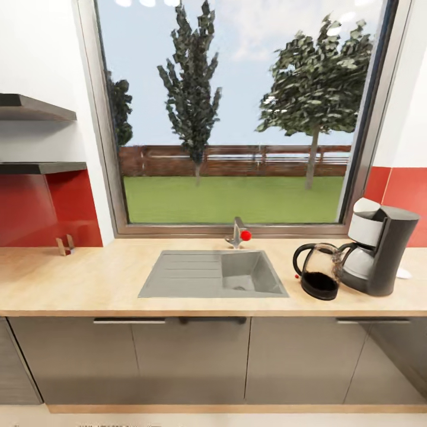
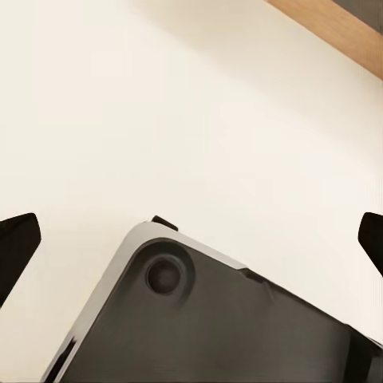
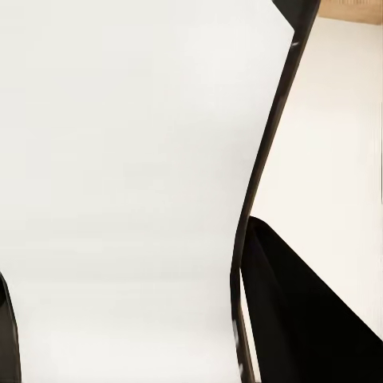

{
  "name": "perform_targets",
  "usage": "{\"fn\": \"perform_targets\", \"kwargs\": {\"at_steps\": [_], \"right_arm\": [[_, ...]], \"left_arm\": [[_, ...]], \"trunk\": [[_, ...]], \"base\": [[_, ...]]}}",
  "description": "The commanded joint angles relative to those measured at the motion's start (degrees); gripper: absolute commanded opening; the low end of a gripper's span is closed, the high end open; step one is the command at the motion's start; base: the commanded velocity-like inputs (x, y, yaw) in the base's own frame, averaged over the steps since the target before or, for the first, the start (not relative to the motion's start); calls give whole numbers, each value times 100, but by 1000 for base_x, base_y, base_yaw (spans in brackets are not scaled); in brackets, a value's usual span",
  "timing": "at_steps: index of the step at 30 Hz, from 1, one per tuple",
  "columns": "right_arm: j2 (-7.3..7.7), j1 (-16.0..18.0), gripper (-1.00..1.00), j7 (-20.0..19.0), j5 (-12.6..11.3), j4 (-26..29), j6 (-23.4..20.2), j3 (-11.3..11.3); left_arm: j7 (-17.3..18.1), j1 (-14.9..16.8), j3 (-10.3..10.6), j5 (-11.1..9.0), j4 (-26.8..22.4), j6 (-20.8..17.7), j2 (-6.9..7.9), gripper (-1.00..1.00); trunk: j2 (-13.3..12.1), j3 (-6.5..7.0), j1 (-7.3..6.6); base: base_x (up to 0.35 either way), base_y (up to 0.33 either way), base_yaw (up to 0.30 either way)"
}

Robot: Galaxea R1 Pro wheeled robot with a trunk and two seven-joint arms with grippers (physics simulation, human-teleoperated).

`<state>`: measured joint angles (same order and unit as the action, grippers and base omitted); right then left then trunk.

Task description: Set up a coffee station on the kitchen countertop: keep the coffee maker on the countertop, move the bottle of coffee from the kitchen shelf to the counter next to the coffee maker, place a paper coffee filter on top of the coffee maker, put the saucer next to the coffee maker with the coffee cup on the saucer, and place the electric kettle next to the coffee maker.

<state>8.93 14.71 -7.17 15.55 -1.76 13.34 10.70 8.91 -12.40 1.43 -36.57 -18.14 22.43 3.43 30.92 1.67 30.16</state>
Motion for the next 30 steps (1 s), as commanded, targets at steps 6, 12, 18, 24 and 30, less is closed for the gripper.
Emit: {"fn": "perform_targets", "kwargs": {"at_steps": [6, 12, 18, 24, 30], "right_arm": [[5, 6, -100, -13, 23, -18, 36, 55], [4, 6, -100, -13, 19, -18, 37, 55], [3, 6, -100, -12, 18, -18, 37, 55], [3, 6, -100, -12, 18, -18, 37, 55], [3, 6, -100, -13, 24, -18, 37, 55]], "left_arm": [[31, -3, 15, -60, -5, 7, 3, 100], [32, -5, 15, -60, -5, 7, 3, 100], [32, -2, 15, -60, -5, 9, 2, 100], [31, -2, 15, -61, -5, 31, 1, 100], [32, -6, 15, -62, -5, 28, 0, 100]], "trunk": [[2, 0, 2], [2, 0, 2], [2, 0, 2], [2, 0, 2], [2, 0, 2]], "base": [[0, -290, 157], [0, -290, 12], [0, -290, 0], [0, -290, 0], [0, -290, 0]]}}
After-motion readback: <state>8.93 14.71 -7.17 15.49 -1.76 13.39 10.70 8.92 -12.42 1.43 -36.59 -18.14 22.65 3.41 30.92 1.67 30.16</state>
